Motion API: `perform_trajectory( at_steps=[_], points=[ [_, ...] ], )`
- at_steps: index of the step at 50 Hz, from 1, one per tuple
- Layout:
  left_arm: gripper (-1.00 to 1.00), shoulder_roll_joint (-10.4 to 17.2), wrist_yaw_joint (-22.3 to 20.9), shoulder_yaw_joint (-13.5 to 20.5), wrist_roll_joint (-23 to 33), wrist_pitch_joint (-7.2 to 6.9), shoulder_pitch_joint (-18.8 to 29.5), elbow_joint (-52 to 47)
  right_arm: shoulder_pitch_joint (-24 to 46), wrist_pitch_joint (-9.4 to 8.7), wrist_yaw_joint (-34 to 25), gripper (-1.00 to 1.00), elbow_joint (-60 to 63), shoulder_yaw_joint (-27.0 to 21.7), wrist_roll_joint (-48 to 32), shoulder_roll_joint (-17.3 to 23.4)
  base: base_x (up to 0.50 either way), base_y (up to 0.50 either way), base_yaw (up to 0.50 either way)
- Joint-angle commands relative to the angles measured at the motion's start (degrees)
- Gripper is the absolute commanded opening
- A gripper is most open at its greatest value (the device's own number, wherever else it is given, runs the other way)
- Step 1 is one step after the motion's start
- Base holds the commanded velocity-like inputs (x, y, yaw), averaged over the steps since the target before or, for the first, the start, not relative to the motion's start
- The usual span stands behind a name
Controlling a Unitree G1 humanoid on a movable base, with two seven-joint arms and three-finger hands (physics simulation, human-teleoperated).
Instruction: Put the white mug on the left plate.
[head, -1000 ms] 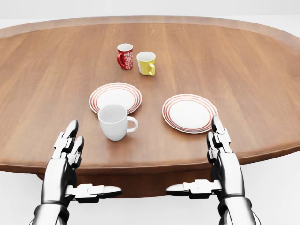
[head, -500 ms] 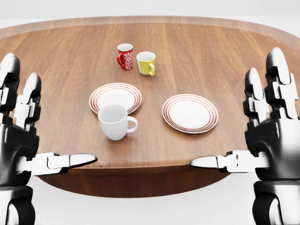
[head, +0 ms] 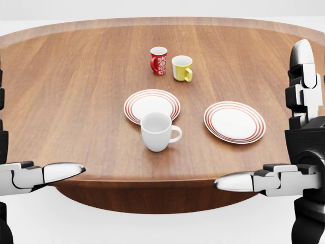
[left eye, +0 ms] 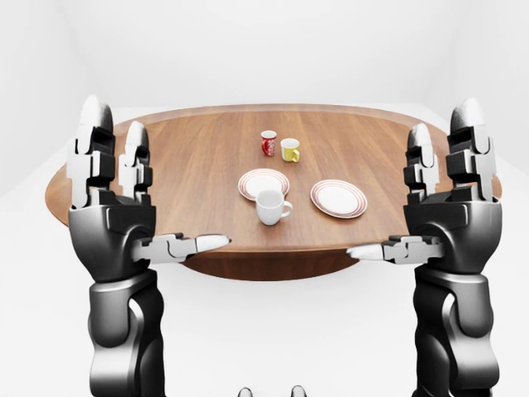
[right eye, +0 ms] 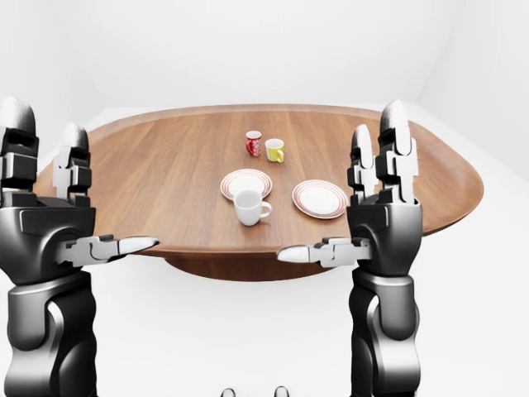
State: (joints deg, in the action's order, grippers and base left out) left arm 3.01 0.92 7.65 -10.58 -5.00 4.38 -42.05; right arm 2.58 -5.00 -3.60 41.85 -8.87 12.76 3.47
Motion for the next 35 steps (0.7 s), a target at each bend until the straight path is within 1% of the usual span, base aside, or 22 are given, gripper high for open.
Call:
perform_trajectory(
  at_steps=[1,8,18,29,35],
  points=[
    [0.89,0.1,-0.1,0.2,-0.5,0.00,0.2,-1.1,0.0,0.00,-0.4,1.00,1.0,0.2,0.0,-0.1,0.00,0.50,0.00],
    [0.89,-0.2,-0.4,-0.3,-0.2,0.00,-0.6,-0.6,-0.2,0.00,-0.5,1.00,0.9,0.3,-0.2,-0.2,0.00,0.50,0.00],
    [0.89,-0.2,-0.5,-0.2,-0.2,0.00,-0.5,-1.0,-0.3,0.00,-0.4,1.00,1.0,0.0,0.1,-0.3,0.00,0.47,0.00],
    [0.89,-0.1,-0.3,-0.1,-0.3,0.00,-0.4,-1.1,-0.6,0.00,-0.7,1.00,0.8,0.3,-0.2,-0.2,0.00,0.00,0.00],
    [0.89,-0.2,-0.3,-0.1,-0.3,0.00,-0.5,-1.2,-0.7,0.00,-0.7,1.00,1.5,-0.5,1.5,-0.4,0.03,0.01,0.00]
  ],
)
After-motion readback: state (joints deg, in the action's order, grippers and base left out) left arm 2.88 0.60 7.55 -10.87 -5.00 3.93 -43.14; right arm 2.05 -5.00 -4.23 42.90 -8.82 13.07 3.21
